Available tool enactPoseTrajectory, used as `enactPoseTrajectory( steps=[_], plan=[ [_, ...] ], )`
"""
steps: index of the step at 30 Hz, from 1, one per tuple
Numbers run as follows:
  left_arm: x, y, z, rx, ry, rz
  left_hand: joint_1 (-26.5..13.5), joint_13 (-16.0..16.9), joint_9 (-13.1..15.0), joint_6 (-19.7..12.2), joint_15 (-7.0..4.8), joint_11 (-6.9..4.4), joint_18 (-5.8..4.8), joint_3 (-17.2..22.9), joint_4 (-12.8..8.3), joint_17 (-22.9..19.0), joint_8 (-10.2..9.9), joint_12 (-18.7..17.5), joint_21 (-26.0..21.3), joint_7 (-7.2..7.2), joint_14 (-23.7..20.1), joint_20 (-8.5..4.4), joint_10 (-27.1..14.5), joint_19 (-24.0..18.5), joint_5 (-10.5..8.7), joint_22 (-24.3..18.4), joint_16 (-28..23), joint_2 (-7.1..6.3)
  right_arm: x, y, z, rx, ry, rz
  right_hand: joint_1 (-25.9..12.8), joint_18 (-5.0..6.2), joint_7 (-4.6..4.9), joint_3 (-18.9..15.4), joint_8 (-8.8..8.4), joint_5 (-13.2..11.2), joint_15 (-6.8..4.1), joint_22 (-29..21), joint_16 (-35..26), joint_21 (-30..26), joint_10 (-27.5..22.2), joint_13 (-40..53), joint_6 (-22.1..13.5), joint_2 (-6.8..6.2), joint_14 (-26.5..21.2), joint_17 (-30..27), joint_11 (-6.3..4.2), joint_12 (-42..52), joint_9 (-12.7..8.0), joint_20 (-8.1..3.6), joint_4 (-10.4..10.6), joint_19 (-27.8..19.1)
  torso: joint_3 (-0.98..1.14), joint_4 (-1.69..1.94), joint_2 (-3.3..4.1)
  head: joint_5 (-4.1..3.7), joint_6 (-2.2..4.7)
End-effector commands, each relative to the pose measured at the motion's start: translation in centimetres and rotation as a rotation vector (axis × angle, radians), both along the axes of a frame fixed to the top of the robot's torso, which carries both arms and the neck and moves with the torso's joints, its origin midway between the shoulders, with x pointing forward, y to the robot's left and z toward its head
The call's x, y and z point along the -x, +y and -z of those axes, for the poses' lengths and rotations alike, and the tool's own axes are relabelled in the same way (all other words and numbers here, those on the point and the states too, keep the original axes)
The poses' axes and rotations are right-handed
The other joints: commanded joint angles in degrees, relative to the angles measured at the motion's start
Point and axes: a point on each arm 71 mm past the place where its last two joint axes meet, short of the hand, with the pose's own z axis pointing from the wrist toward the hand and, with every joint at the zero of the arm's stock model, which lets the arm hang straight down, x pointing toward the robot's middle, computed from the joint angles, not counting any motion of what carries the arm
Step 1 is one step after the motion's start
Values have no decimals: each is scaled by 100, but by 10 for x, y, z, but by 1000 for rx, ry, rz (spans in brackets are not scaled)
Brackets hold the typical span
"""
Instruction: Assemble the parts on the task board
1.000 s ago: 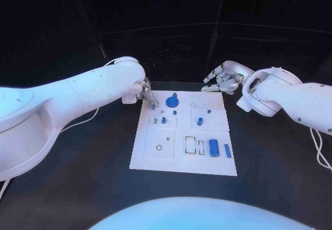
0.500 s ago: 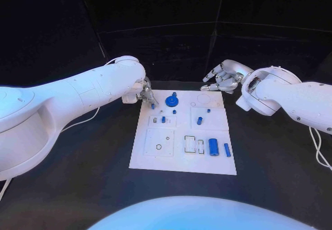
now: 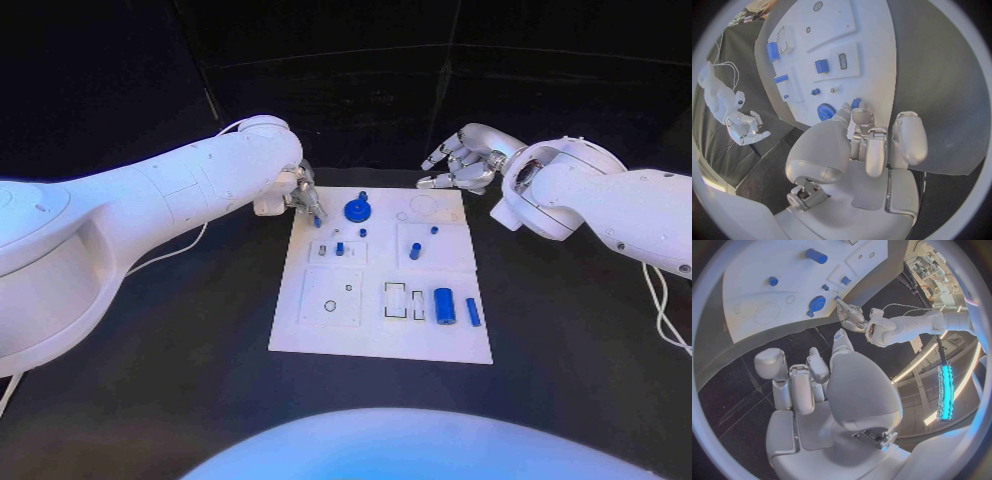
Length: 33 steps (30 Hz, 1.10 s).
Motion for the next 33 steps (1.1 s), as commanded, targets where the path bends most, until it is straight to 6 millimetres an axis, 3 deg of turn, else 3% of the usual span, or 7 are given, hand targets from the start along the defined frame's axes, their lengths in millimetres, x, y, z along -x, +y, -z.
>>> enactPoseTrajectory(
  steps=[1, 8, 14, 22, 27, 29, 33],
  plan=[
    [-1, -1, -1, 5, -7, -5, 152, -25, -17, -20, -49, -33, 62, 260, -157, 1510, 39, -32, -39, -34, 593, -50, -10, -13, 28, 3, 18, 76, 0, 1, -2, -2, -8, -3, 46, 44, 10, -5, 39, 18, -27, -5, -37, -36, -43, -5, -42, 23, 347, 421, 3, 22, -4, -8, -5, -40, 2, 3, -1, -2, 1],
    [-2, 2, -1, 28, -39, -17, 175, -111, 7, -53, -29, -28, 64, 1209, -621, 1510, 179, -91, -67, -12, 593, -46, -14, -20, 33, 3, 18, 104, 0, 1, -2, -2, -8, -4, 46, 44, 10, -5, 39, 18, -27, -5, -37, -36, -43, -5, -42, 23, 347, 421, 3, 22, -4, -8, -5, -40, 0, 2, -2, -1, -2],
    [-2, 6, -2, 68, -44, -42, -485, -242, 144, -126, -28, -45, 67, 2411, -877, 1510, 490, -138, -91, 7, 593, -39, 14, -18, 22, 23, 18, -188, 0, 0, -2, -1, -6, -3, 53, 44, 10, -10, 41, 19, -27, -7, -41, -38, -42, -4, -41, 21, 345, 415, 3, 24, -4, -9, -10, -41, -2, 7, -3, -4, 3],
    [2, 15, -4, 105, -54, -62, -704, -333, 213, -156, -42, -35, 69, 2853, -970, 1510, 638, -182, -111, -37, 593, -44, 19, -17, 39, 25, 18, -358, -1, -3, -1, 1, -6, 4, 53, 44, 10, -10, 41, 19, -27, -7, -41, -38, -42, -4, -41, 21, 345, 415, 3, 24, -4, -9, -10, -41, -9, 25, -18, -14, 1],
    [10, 19, -10, 155, -96, -49, -811, -347, 252, -151, -52, -49, 66, 3102, -1019, 1510, 731, -180, -105, -46, 593, -53, 68, -2, 110, 43, 18, -457, -2, -4, -1, 1, -8, 4, 55, 45, 10, -12, 42, 19, -27, -11, -43, -40, -43, -5, -41, 20, 345, 413, 3, 24, -4, -9, -11, -43, 5, 10, -17, -96, 213],
    [14, 19, -12, 176, -112, -38, -843, -342, 262, -149, -56, -53, 61, 3177, -1030, 1510, 756, -173, -85, -50, 593, -57, 93, 13, 134, 65, 18, -487, -2, -4, -1, -1, -12, 2, 82, 46, 7, -16, 49, 37, -29, -17, -46, -45, -40, -1, -36, 24, 344, 409, 0, 30, -3, -10, -26, -45, -2, 5, -19, -130, 283],
    [25, 22, -14, 210, -142, -23, -882, -341, 272, -147, -62, -58, 56, 3248, -1032, 1510, 783, -169, -66, -55, 593, -62, 120, 29, 142, 87, 18, -518, -3, -5, -1, -1, -15, 2, 128, 47, 4, -19, 58, 77, -33, -27, -55, -52, -49, -13, -33, 40, 342, 399, -3, 21, -2, -12, -47, -48, -7, 14, -16, -195, 319]
  ],
)
